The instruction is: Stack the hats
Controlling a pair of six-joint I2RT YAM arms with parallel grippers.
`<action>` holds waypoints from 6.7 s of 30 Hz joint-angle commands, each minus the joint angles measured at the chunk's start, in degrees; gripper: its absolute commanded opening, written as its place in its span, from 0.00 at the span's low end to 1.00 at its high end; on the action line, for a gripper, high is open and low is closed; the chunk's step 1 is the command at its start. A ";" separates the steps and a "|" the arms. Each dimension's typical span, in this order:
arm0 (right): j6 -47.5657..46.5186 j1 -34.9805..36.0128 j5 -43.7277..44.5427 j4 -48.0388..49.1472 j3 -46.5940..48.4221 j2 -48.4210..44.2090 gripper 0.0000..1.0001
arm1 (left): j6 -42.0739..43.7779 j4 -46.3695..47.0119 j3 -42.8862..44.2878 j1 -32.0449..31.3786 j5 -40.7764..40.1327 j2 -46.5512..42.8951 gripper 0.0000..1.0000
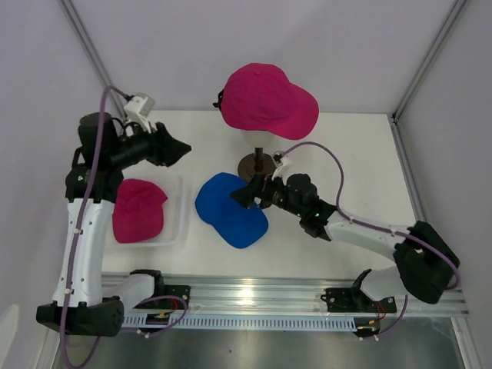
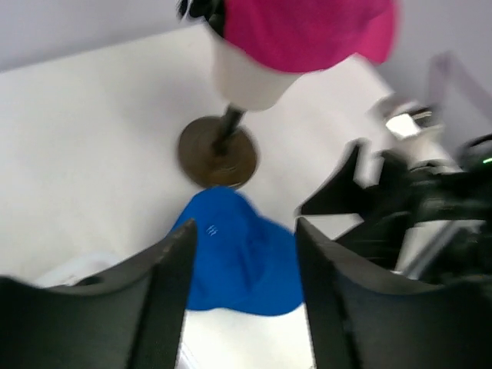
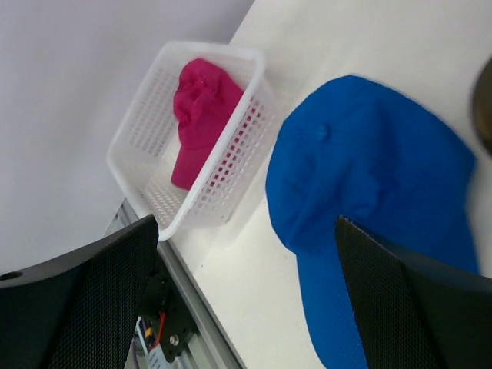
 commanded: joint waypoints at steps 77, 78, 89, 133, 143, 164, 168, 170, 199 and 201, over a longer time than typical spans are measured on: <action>18.23 7.73 15.68 23.55 -19.10 -8.76 1.00 | -34.64 23.26 -31.08 -27.21 -41.51 -26.36 0.01; 18.84 7.91 15.06 25.22 -18.84 -7.27 0.99 | -34.90 23.26 -30.37 -27.12 -39.31 -26.45 0.01; 32.91 11.51 17.17 53.10 -14.55 10.40 0.99 | -34.64 25.62 -27.38 -27.04 -36.75 -26.80 0.01; 31.42 11.69 16.90 59.96 -11.97 10.86 0.29 | -33.51 20.89 -34.15 -19.04 -34.19 -29.17 0.01; 25.19 10.99 15.50 54.01 -14.71 2.69 0.00 | -25.07 18.95 -32.21 -18.42 -37.09 -26.98 0.01; -10.84 8.88 14.71 -23.25 33.49 -7.63 0.00 | -3.02 11.73 -17.54 -8.59 -61.96 -28.29 1.00; -14.19 8.35 14.18 -25.82 44.60 -1.03 0.00 | -1.24 14.46 -16.92 -7.18 -63.90 -28.21 1.00; -14.81 7.56 14.27 -28.02 49.35 1.70 0.00 | -2.29 14.38 -17.00 -6.38 -62.06 -27.33 0.99; -2.78 -14.23 7.32 -20.64 56.15 2.34 0.00 | -7.84 20.97 -19.82 -2.60 -49.05 -14.49 0.99; -1.29 -16.86 7.06 -20.55 53.25 0.41 0.00 | -8.19 20.88 -19.91 -2.43 -48.70 -14.41 0.99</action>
